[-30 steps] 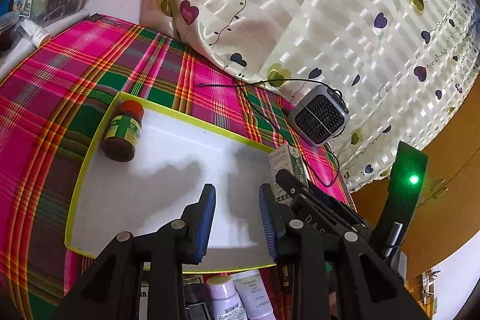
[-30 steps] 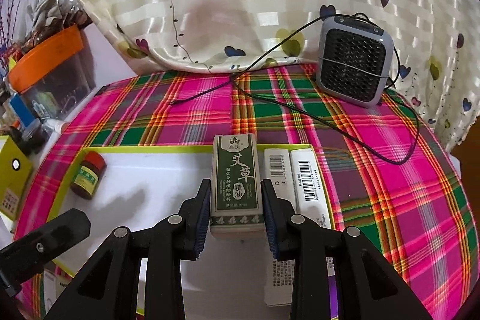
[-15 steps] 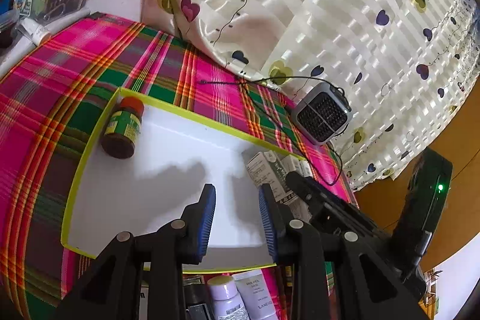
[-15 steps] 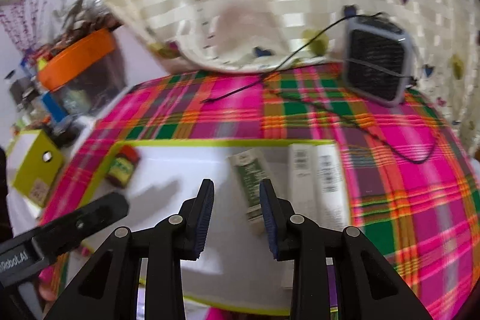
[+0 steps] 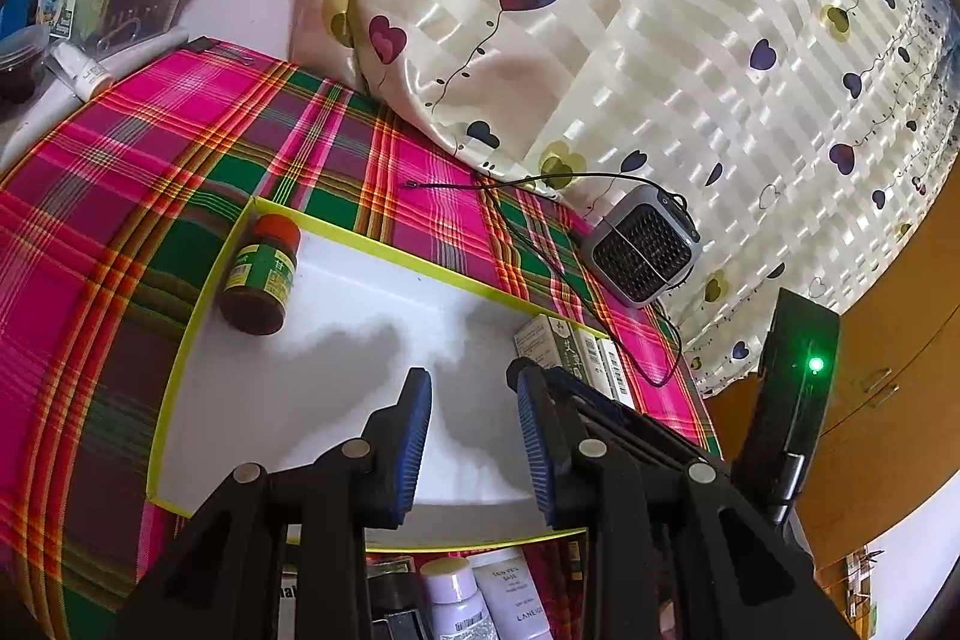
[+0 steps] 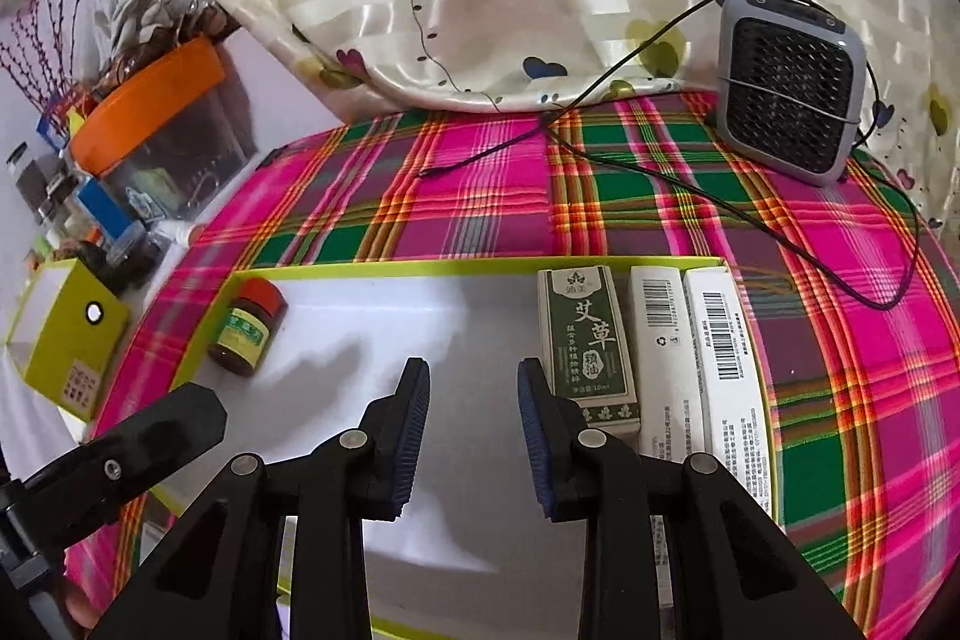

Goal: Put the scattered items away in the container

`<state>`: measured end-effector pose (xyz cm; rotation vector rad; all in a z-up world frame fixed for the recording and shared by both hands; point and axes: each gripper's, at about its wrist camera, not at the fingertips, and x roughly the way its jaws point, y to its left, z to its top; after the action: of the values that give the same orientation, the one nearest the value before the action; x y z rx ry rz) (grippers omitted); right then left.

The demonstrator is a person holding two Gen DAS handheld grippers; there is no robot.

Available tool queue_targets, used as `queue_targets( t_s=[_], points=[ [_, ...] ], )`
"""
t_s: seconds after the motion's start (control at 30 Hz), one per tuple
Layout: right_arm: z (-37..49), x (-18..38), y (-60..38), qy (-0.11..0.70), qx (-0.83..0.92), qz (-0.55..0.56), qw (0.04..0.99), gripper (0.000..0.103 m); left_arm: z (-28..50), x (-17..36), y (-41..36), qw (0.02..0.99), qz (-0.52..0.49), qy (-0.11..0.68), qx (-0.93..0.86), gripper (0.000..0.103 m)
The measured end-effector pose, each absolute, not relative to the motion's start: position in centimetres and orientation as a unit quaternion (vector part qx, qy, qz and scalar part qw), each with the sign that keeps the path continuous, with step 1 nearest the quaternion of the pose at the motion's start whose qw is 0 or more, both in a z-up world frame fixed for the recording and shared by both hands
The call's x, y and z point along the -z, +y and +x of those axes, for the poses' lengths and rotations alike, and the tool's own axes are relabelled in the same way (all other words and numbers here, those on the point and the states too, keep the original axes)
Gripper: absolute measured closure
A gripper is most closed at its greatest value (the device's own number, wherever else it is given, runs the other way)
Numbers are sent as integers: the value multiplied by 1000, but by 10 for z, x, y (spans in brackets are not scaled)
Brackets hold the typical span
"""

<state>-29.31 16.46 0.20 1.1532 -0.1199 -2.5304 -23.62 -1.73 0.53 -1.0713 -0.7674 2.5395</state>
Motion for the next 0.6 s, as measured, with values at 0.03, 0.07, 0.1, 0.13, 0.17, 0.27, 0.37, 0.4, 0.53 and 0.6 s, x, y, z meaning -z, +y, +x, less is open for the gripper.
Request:
queue_targets(
  t_s=[0.03,0.07,0.1,0.13,0.17,0.27,0.37,0.4,0.53,0.6],
  points=[
    [-292,-3,166,-46,894,408,179,71,-236,-6,-17,140,-371,-264,-879,73],
    [-289,-4,169,-52,894,406,181,71,-236,-6,-17,140,-371,-264,-879,73],
    [-286,-6,171,-54,894,406,182,71,-237,-5,-18,139,-370,-265,-879,73],
    [-284,-7,172,-55,894,406,183,71,-237,-5,-19,139,-370,-265,-879,73],
    [-280,-9,174,-55,893,407,183,71,-237,-5,-19,139,-371,-265,-879,73],
    [-269,-7,176,-53,890,413,184,71,-237,-3,-21,137,-372,-266,-878,73],
    [-264,2,178,-56,883,423,195,71,-237,-3,-20,137,-374,-265,-878,73],
    [-263,3,179,-57,883,424,195,71,-237,-2,-20,138,-374,-264,-878,73],
    [-264,3,182,-72,887,406,209,71,-238,0,-16,138,-378,-258,-878,73],
    [-266,4,184,-78,888,402,207,71,-239,0,-14,138,-380,-255,-878,73]
  ],
)
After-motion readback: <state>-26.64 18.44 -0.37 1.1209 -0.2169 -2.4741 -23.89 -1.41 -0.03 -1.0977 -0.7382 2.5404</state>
